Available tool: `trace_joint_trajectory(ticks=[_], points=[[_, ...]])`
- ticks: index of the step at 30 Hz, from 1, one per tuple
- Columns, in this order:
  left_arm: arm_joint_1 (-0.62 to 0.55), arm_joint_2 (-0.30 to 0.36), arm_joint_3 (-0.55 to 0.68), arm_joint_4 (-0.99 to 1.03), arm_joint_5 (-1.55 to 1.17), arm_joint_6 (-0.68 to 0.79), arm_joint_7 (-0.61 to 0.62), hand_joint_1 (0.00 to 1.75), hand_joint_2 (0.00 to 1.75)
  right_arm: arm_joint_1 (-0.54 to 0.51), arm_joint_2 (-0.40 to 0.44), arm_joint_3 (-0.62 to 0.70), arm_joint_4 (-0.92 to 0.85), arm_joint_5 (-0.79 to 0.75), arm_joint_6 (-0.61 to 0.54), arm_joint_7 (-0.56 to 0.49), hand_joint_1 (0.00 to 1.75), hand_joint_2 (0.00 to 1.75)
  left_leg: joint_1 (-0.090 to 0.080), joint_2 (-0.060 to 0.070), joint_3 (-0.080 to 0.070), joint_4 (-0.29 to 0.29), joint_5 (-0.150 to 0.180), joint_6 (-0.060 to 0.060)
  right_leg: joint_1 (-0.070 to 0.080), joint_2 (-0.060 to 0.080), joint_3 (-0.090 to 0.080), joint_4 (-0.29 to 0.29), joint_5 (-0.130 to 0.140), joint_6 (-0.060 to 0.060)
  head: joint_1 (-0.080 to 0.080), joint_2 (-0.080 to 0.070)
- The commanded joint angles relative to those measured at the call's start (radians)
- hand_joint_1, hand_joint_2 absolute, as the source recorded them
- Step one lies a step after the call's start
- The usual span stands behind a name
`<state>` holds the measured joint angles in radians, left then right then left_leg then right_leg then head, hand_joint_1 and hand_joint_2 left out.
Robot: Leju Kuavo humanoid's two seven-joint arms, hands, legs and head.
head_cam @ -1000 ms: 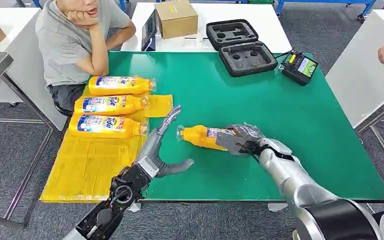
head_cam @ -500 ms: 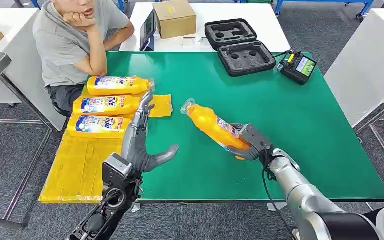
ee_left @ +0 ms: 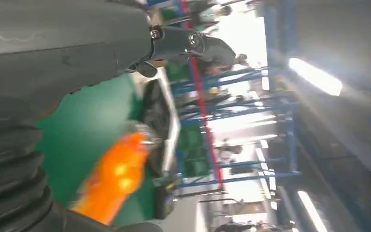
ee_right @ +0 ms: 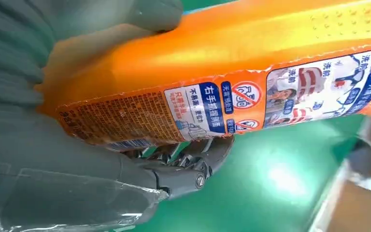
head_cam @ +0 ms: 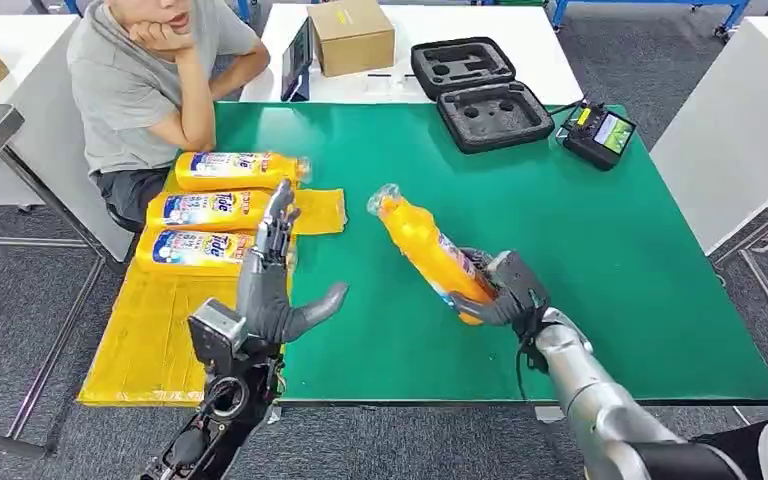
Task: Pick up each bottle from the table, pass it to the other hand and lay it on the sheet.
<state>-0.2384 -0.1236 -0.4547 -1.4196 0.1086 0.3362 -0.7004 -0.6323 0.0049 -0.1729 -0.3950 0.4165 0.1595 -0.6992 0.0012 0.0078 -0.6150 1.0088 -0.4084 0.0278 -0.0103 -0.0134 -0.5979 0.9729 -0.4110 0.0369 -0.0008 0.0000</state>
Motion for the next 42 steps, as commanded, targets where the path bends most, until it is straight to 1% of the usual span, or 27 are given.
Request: trace_joint_trajectory(ticks=[1,2,4,5,9,12,13,15,16,18,22,23,27,34,37,42], points=[[-0.007,-0.024,0.024,0.201,0.022,-0.046,0.002,0.00,1.75,0.062,0.024,0.143,-0.167,-0.095,0.005,0.001,1.75,1.75,0.000,0.000,0.003,-0.001,-0.002,-0.001,-0.001,0.002,0.002,0.000,-0.001,-0.001,0.000,0.000],[0.003,-0.035,0.018,0.224,0.020,-0.066,0.002,0.00,1.75,0.096,0.029,0.183,-0.232,-0.143,0.003,0.001,1.75,1.75,0.000,0.001,0.002,-0.001,-0.002,-0.001,0.000,0.002,0.001,0.000,-0.001,-0.001,0.000,0.000],[0.003,-0.044,0.016,0.240,0.015,-0.082,0.002,0.00,1.75,0.124,0.035,0.221,-0.281,-0.194,0.002,0.001,1.75,1.75,0.000,0.000,0.002,-0.001,-0.002,-0.001,0.000,0.002,0.002,-0.001,-0.002,-0.001,0.000,0.000],[0.001,-0.048,0.015,0.247,0.016,-0.085,0.002,0.00,1.75,0.136,0.045,0.231,-0.297,-0.201,-0.007,0.001,1.75,1.75,0.000,0.000,0.001,-0.001,-0.001,-0.001,0.000,0.001,0.001,-0.001,-0.001,-0.001,0.000,0.000],[0.001,-0.048,0.015,0.247,0.016,-0.085,0.002,0.00,1.75,0.136,0.045,0.231,-0.297,-0.201,-0.007,0.001,1.75,1.75,0.000,0.000,-0.002,-0.001,-0.001,-0.001,0.000,0.001,-0.002,0.000,-0.001,-0.001,0.000,0.000],[-0.008,-0.053,0.017,0.289,0.036,-0.109,0.002,0.00,1.75,0.162,0.045,0.260,-0.340,-0.223,-0.009,0.001,1.75,1.75,0.000,-0.001,-0.002,-0.001,-0.001,-0.001,0.000,0.001,-0.002,0.000,-0.001,-0.001,0.000,0.000],[-0.008,-0.056,0.021,0.299,0.030,-0.102,0.002,0.00,1.75,0.180,0.044,0.293,-0.361,-0.240,-0.033,0.001,1.75,1.75,0.000,-0.001,-0.003,-0.001,-0.001,-0.001,0.000,0.000,-0.003,-0.001,-0.001,-0.001,0.000,0.000],[-0.008,-0.060,0.028,0.303,0.030,-0.101,0.002,0.00,1.75,0.196,0.050,0.307,-0.382,-0.267,-0.045,0.001,1.75,1.75,0.000,0.000,-0.001,-0.001,-0.002,-0.001,0.000,0.001,-0.002,-0.001,-0.002,-0.001,0.000,0.000],[-0.009,-0.061,0.029,0.303,0.028,-0.102,0.002,0.00,1.75,0.208,0.053,0.315,-0.392,-0.271,-0.059,0.001,1.75,1.75,0.000,0.000,-0.003,-0.001,-0.001,-0.001,0.000,0.001,-0.003,-0.001,-0.001,-0.001,0.000,0.000],[-0.012,-0.062,0.030,0.305,0.027,-0.104,0.002,0.00,1.75,0.227,0.054,0.326,-0.411,-0.277,-0.076,0.001,1.75,1.75,0.000,0.000,-0.002,-0.001,-0.002,-0.002,0.000,0.001,-0.002,0.000,-0.002,-0.001,0.000,0.000],[-0.012,-0.062,0.030,0.305,0.027,-0.104,0.002,0.00,1.75,0.227,0.054,0.326,-0.411,-0.277,-0.076,0.001,1.75,1.75,0.000,0.000,-0.004,-0.001,-0.001,-0.001,0.000,0.001,-0.005,0.000,-0.001,-0.001,0.000,0.000],[-0.012,-0.062,0.030,0.305,0.027,-0.104,0.002,0.00,1.75,0.227,0.054,0.326,-0.411,-0.277,-0.076,0.001,1.75,1.75,0.000,0.000,-0.002,-0.001,-0.002,-0.001,0.000,0.001,-0.003,0.000,-0.002,-0.001,0.000,0.000],[-0.012,-0.062,0.030,0.305,0.027,-0.104,0.002,0.00,1.75,0.227,0.054,0.326,-0.411,-0.277,-0.076,0.001,1.75,1.75,0.000,0.000,-0.004,0.000,-0.001,-0.001,0.000,0.001,-0.004,0.000,-0.001,-0.001,0.001,0.000],[-0.050,-0.082,0.033,0.375,0.021,-0.045,0.002,0.00,1.75,0.309,0.067,0.375,-0.570,-0.307,-0.124,0.001,1.75,1.75,0.000,-0.001,-0.003,0.000,-0.001,-0.001,0.000,0.000,-0.004,0.000,-0.002,-0.001,0.000,0.000],[-0.060,-0.085,0.036,0.399,0.029,-0.040,0.002,0.00,1.75,0.325,0.067,0.398,-0.598,-0.297,-0.143,0.001,1.75,1.75,0.000,-0.001,-0.004,0.000,-0.001,-0.001,0.000,0.000,-0.004,0.000,-0.001,-0.001,0.000,0.000],[-0.077,-0.092,0.041,0.433,0.038,-0.038,0.002,0.00,1.75,0.334,0.067,0.422,-0.623,-0.291,-0.161,0.001,1.75,1.75,0.001,-0.001,-0.001,0.000,-0.002,-0.002,0.000,0.001,-0.001,0.000,-0.002,-0.002,0.000,0.000]])
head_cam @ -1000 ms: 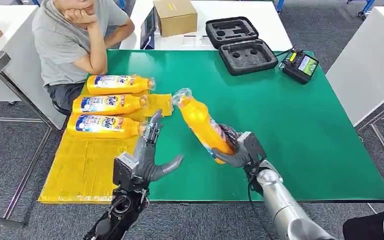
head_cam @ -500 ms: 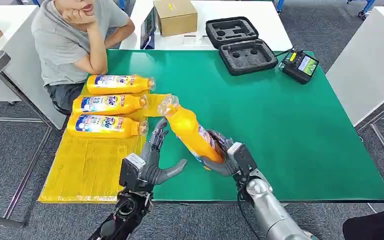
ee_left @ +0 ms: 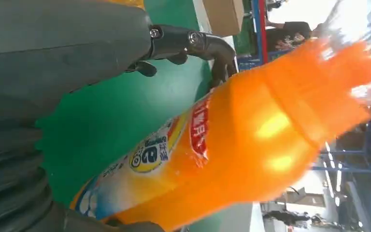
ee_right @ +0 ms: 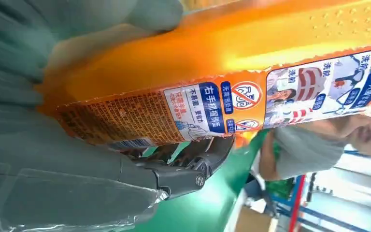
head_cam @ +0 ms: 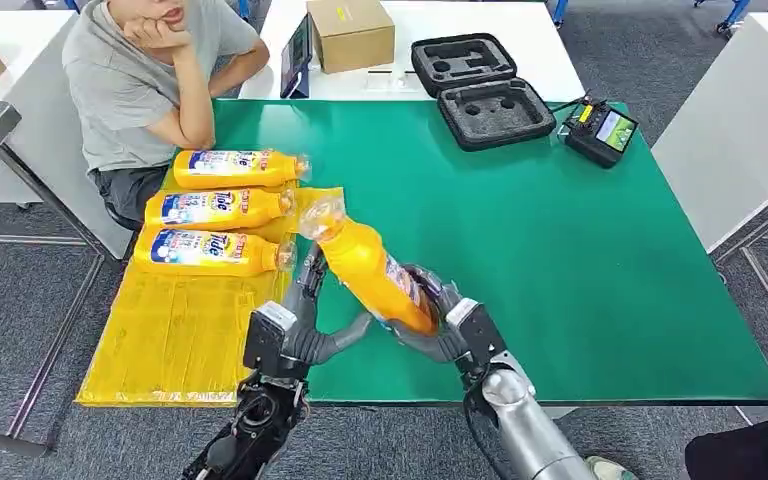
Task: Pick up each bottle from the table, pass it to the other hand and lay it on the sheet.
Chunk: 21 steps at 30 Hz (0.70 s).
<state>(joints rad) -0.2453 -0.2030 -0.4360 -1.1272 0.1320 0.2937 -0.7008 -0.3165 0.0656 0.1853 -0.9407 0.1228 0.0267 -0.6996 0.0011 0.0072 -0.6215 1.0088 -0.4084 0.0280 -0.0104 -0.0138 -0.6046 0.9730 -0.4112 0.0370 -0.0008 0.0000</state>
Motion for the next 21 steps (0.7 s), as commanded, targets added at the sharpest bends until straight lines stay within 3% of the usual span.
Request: trace_joint_trajectory(ticks=[1,9,21], points=[[-0.072,-0.014,0.022,0.144,0.016,0.004,0.003,0.00,1.75,0.019,0.006,0.068,-0.081,0.005,-0.030,0.001,1.75,1.75,0.000,-0.001,0.002,0.000,-0.001,-0.001,0.000,0.000,0.002,0.000,-0.001,-0.001,0.001,0.000],[-0.116,-0.032,0.019,0.228,0.038,0.001,0.006,0.00,1.75,0.047,-0.006,0.110,-0.139,0.007,-0.057,0.001,1.75,1.75,0.000,-0.001,0.002,0.000,-0.001,-0.001,0.000,0.000,0.002,0.000,-0.001,-0.001,0.000,0.000],[-0.114,-0.033,-0.005,0.191,0.052,-0.034,0.008,0.00,1.75,0.021,-0.002,0.095,-0.067,-0.004,-0.040,0.001,1.75,1.75,0.000,0.001,0.002,0.000,-0.001,-0.001,0.000,0.001,0.002,0.000,-0.001,-0.001,0.000,0.000]])
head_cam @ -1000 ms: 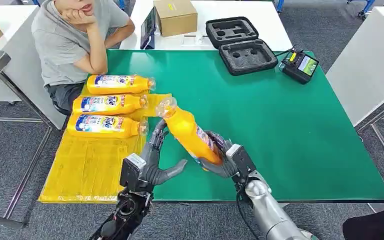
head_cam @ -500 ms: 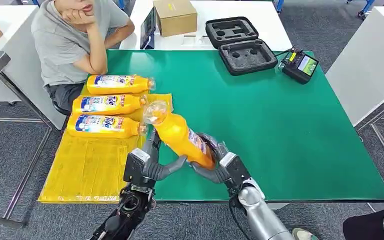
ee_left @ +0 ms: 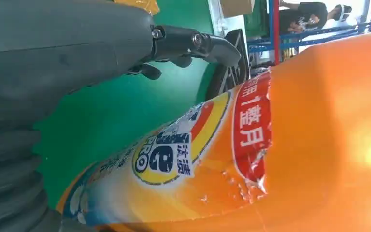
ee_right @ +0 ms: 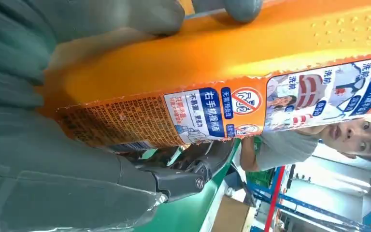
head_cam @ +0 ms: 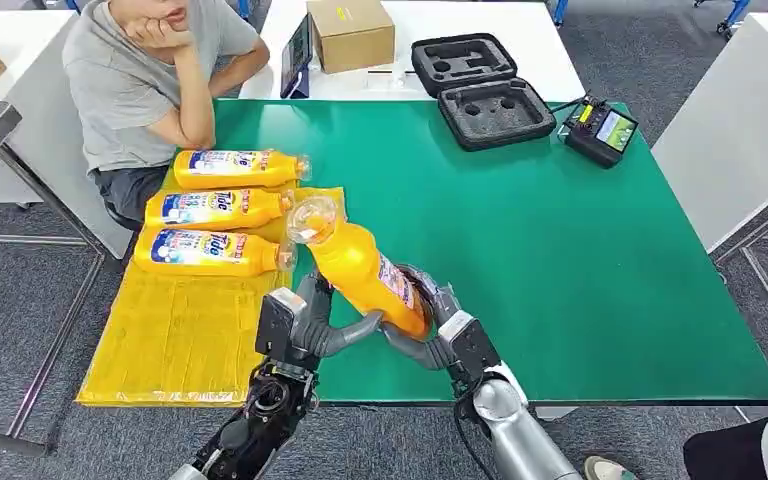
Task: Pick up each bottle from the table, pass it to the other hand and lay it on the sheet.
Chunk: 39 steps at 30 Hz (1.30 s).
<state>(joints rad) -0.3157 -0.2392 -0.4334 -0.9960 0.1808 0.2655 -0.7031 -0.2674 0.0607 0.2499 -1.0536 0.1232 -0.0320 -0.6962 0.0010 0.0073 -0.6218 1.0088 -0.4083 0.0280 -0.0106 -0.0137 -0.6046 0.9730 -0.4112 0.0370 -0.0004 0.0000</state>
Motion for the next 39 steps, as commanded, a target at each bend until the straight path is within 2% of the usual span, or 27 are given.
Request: trace_joint_trajectory(ticks=[1,9,16,23,24,35,37,39], points=[[-0.040,0.005,-0.008,0.052,0.005,-0.007,0.009,0.00,1.75,-0.030,0.004,0.030,0.051,-0.007,0.023,-0.002,1.75,1.75,0.001,0.000,0.004,0.000,-0.002,-0.001,0.000,0.002,0.004,0.000,-0.001,-0.001,0.000,0.000],[0.033,0.052,-0.034,-0.053,0.100,-0.164,0.062,0.00,1.75,-0.075,0.006,0.024,0.141,-0.008,0.041,-0.002,1.75,1.75,0.000,0.002,0.003,-0.001,-0.001,-0.001,0.000,0.003,0.002,-0.001,0.000,-0.001,0.000,0.000],[0.040,0.057,-0.032,-0.059,0.103,-0.168,0.061,0.00,1.75,-0.084,0.012,0.040,0.160,-0.007,0.062,-0.002,1.75,1.75,0.000,0.002,0.003,-0.001,-0.001,-0.001,0.000,0.003,0.003,0.000,-0.001,-0.001,0.000,0.000],[0.065,0.068,-0.044,-0.108,0.120,-0.264,0.050,0.00,1.75,-0.079,0.014,0.029,0.148,-0.056,0.184,-0.002,1.75,1.75,0.000,0.002,0.003,-0.001,-0.001,-0.001,0.000,0.003,0.002,0.000,-0.001,-0.001,0.000,0.000],[0.067,0.068,-0.044,-0.110,0.120,-0.265,0.050,0.00,1.75,-0.079,0.013,0.028,0.149,-0.055,0.187,-0.002,1.75,1.75,0.001,0.002,0.006,0.000,-0.003,-0.002,0.000,0.004,0.006,0.000,-0.002,-0.002,0.000,0.000],[0.075,0.055,-0.035,-0.125,0.094,-0.263,0.046,0.00,1.75,-0.080,0.017,0.019,0.143,-0.044,0.213,-0.002,1.75,1.75,0.000,0.001,0.002,-0.001,-0.001,-0.001,0.000,0.002,0.002,0.000,-0.001,-0.001,0.000,0.000],[0.066,0.051,-0.037,-0.114,0.085,-0.258,0.053,1.47,1.75,-0.087,0.022,0.018,0.148,-0.044,0.214,-0.002,1.75,1.75,0.000,0.001,0.003,0.000,-0.001,-0.001,0.000,0.002,0.002,0.000,-0.001,-0.001,0.000,0.000],[0.059,0.046,-0.037,-0.105,0.083,-0.256,0.053,1.50,1.75,-0.090,0.025,0.020,0.149,-0.043,0.220,-0.002,1.75,1.75,0.000,0.001,0.003,0.000,-0.002,-0.001,0.000,0.003,0.003,0.000,-0.001,-0.001,0.000,0.000]])
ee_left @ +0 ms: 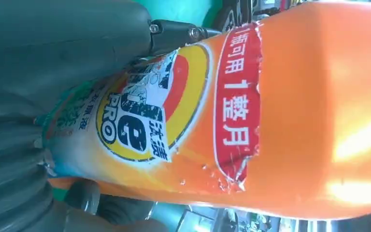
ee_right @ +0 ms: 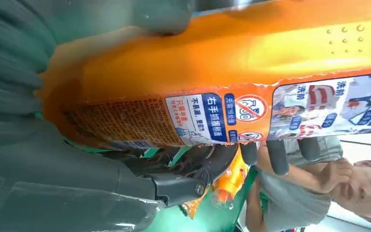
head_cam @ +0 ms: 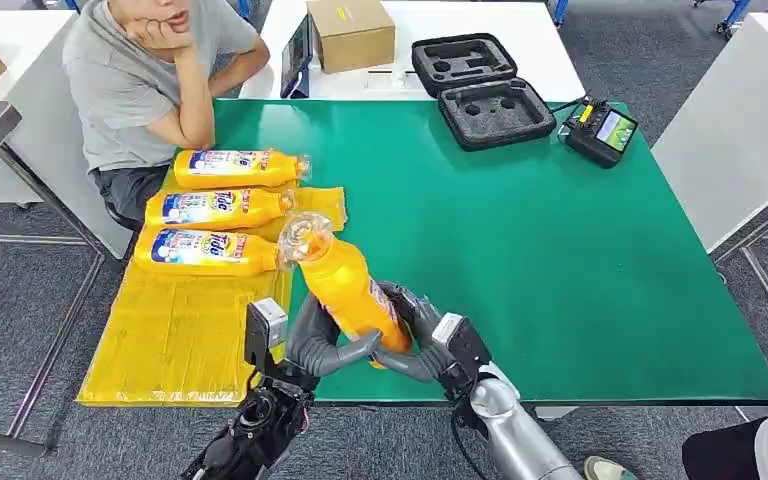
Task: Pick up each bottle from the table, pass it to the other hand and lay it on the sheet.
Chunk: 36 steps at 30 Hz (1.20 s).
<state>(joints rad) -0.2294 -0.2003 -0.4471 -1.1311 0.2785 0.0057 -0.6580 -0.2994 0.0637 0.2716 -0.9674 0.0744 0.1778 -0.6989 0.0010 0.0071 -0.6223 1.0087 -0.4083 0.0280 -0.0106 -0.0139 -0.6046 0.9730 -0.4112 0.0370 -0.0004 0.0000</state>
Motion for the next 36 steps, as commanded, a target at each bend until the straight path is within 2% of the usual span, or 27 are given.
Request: trace_joint_trajectory(ticks=[1,2,3,4,9,12,14,15,29,36], points=[[-0.027,0.007,-0.023,0.030,-0.015,0.004,0.008,1.50,1.75,-0.058,0.022,-0.002,0.063,0.006,0.010,0.001,1.75,1.75,0.000,0.001,0.003,0.000,-0.001,-0.001,0.000,0.003,0.002,0.000,-0.001,-0.001,0.000,0.000],[-0.027,0.007,-0.023,0.030,-0.015,0.004,0.008,1.50,1.75,-0.058,0.022,-0.002,0.063,0.006,0.010,0.001,1.75,1.75,0.000,0.001,0.002,0.000,-0.001,-0.001,0.000,0.002,0.001,0.000,0.000,-0.001,0.000,0.000],[-0.035,0.002,-0.022,0.042,-0.016,0.006,0.008,1.59,1.75,-0.059,0.026,0.003,0.063,0.010,0.010,0.001,1.75,1.75,0.000,0.002,0.004,0.000,-0.002,-0.002,0.000,0.003,0.004,0.000,-0.002,-0.002,0.000,0.000],[-0.039,0.001,-0.024,0.047,-0.023,0.011,0.006,1.75,1.75,-0.058,0.028,0.004,0.063,0.009,0.012,0.001,1.75,1.75,0.000,0.001,0.003,0.000,-0.001,-0.001,0.000,0.002,0.002,0.000,-0.001,-0.001,0.000,0.000],[-0.052,-0.013,-0.025,0.058,-0.037,0.028,-0.005,1.75,1.75,-0.065,0.037,0.006,0.090,0.014,0.018,0.001,1.75,1.75,0.000,0.001,0.002,0.000,-0.001,-0.001,0.000,0.002,0.002,0.000,-0.001,-0.001,0.000,0.000],[-0.060,-0.017,-0.023,0.060,-0.042,0.039,-0.004,1.75,1.75,-0.069,0.040,0.007,0.104,0.017,0.015,0.001,1.61,1.75,0.001,0.001,0.004,0.000,-0.002,-0.002,0.000,0.003,0.004,0.000,-0.001,-0.002,0.000,0.000],[-0.056,-0.019,-0.024,0.058,-0.041,0.039,-0.004,1.75,1.75,-0.064,0.041,0.007,0.106,0.020,0.009,0.001,0.73,1.75,0.001,0.001,0.005,0.000,-0.002,-0.002,0.000,0.003,0.004,0.000,-0.001,-0.001,0.000,0.000],[-0.048,-0.016,-0.023,0.050,-0.043,0.041,-0.007,1.75,1.75,-0.058,0.041,0.006,0.107,0.024,0.003,0.001,0.00,1.75,0.000,0.000,0.003,0.000,-0.001,-0.001,0.000,0.001,0.002,0.000,-0.001,-0.001,0.000,0.000],[-0.038,-0.010,-0.021,0.041,-0.054,0.055,-0.015,1.75,1.75,-0.052,0.043,0.003,0.113,0.026,-0.004,0.001,0.00,1.75,0.001,0.000,0.004,-0.001,-0.001,-0.001,0.000,0.002,0.003,-0.001,-0.001,-0.001,0.000,0.000],[-0.038,0.020,0.029,-0.006,-0.140,0.172,-0.031,1.75,1.75,-0.010,0.046,0.012,0.084,0.055,-0.037,0.001,0.00,1.75,0.001,0.001,0.006,0.000,-0.003,-0.002,0.001,0.002,0.005,0.000,-0.002,-0.002,0.000,0.000]])
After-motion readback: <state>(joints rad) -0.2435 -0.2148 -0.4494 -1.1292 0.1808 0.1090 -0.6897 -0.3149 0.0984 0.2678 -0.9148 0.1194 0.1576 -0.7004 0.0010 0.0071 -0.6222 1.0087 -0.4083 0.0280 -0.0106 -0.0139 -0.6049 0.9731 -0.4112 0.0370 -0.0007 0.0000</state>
